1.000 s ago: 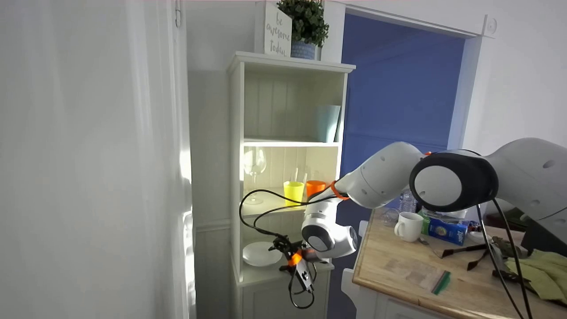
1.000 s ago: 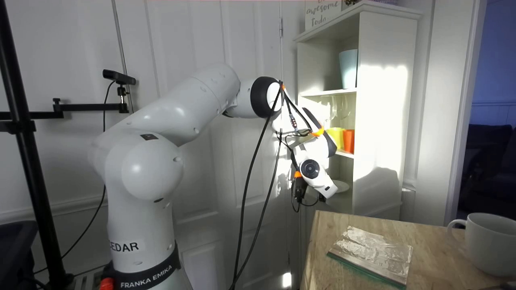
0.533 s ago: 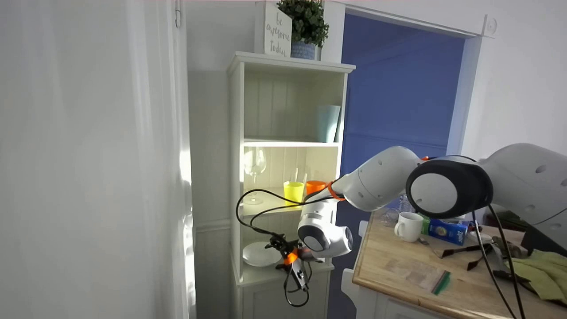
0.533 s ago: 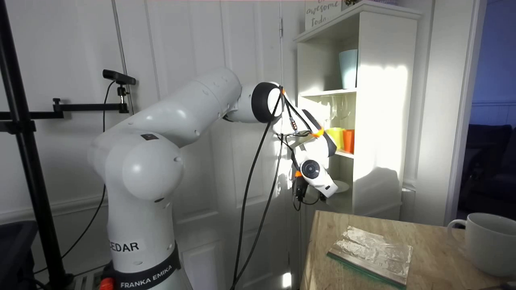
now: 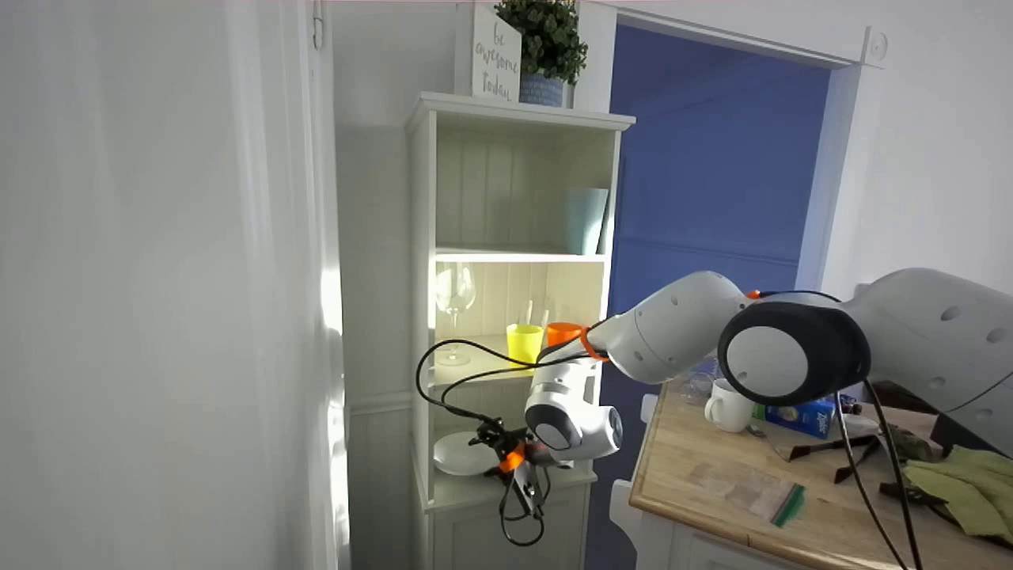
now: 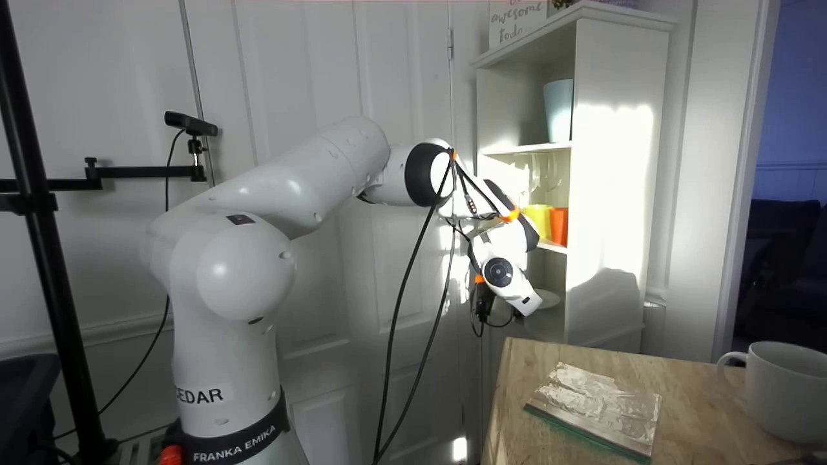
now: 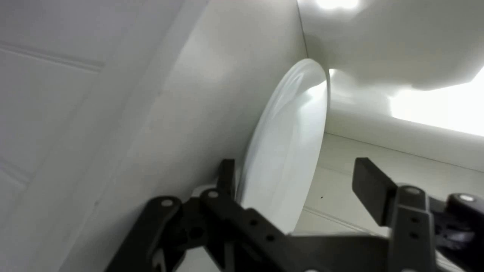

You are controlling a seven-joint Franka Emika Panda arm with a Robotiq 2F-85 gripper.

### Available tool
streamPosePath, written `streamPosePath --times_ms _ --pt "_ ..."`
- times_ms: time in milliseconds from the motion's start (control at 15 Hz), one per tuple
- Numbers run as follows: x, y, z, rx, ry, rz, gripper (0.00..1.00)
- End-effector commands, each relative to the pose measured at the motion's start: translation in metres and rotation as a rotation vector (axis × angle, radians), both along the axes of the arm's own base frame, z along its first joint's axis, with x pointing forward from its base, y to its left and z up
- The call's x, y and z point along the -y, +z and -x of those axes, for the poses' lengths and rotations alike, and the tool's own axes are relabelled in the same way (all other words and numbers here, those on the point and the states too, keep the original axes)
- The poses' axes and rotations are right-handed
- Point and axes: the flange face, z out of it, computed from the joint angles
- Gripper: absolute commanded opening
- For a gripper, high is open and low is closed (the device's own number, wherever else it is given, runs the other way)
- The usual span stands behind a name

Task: Remove the white plate from the shelf and put it on the counter

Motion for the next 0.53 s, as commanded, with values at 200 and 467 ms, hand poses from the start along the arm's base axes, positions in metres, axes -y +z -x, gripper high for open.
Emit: streamPosePath --times_ms 200,467 --pt "-0.0058 -0.0119 -0.0061 -0.023 -0.026 0.016 0.27" --pt "-0.0026 -0.0096 -0.0032 -0.039 -0.034 0.021 0.00"
